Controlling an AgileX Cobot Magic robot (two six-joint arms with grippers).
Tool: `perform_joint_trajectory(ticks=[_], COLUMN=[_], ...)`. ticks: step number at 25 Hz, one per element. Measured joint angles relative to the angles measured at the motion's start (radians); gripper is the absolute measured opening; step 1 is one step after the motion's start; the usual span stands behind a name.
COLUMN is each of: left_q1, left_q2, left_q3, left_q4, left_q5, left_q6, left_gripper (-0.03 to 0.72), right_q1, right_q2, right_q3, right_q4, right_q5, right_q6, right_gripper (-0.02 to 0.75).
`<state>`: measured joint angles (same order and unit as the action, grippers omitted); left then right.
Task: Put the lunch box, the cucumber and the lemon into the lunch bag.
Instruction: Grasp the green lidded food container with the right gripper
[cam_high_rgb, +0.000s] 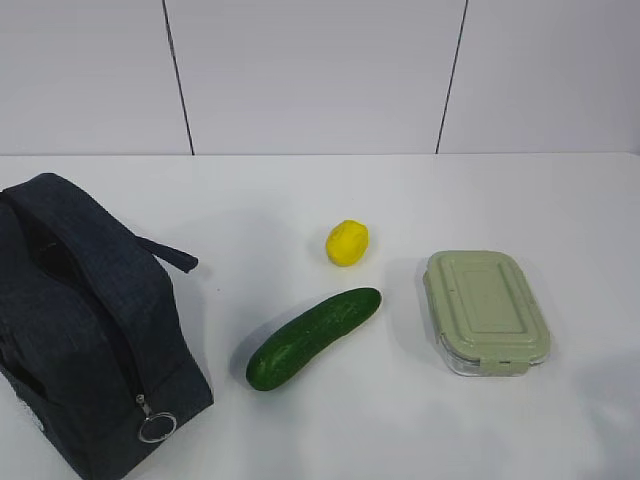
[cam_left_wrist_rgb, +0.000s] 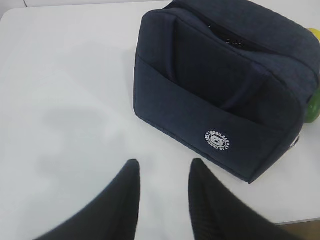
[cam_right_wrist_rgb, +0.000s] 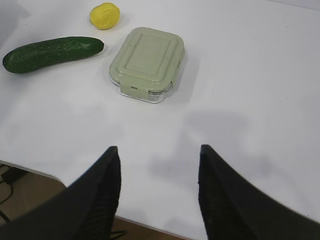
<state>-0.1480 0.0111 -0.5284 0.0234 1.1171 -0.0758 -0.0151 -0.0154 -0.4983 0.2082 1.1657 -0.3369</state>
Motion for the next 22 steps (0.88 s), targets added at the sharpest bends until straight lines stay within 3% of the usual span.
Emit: perform_joint_trajectory(ticks=[22], left_q1=[0.000], left_q2=[0.000], left_q3=[0.000], left_q4=[0.000], left_q5=[0.000], left_q6=[0.000], left_gripper=[0.242], right_q1=[0.000], right_q2=[0.000], right_q3=[0.000], right_q4=[0.000], right_q5=[0.000], right_q6=[0.000], right_gripper=[0.389])
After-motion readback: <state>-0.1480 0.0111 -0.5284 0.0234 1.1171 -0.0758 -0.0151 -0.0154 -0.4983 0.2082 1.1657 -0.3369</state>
